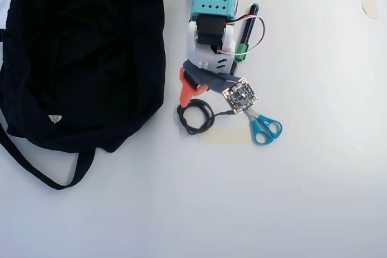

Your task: Put the cable into the black bag

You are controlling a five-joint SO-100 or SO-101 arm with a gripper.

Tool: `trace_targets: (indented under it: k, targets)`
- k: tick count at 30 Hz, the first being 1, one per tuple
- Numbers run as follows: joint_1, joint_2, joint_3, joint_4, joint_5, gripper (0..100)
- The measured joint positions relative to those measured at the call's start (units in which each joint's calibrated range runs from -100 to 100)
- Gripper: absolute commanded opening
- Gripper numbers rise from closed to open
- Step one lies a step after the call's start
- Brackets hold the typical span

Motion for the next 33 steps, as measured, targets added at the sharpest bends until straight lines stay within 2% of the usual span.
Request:
trace_targets:
  k: [14,26,33]
  targets:
    - [0.22,8.63,-8.33,0.00,3.32,28]
    - [0.81,13.70,-14.62,0.00,3.22,32]
    - [0.96,19.76,-20.91,0.00,0.54,32]
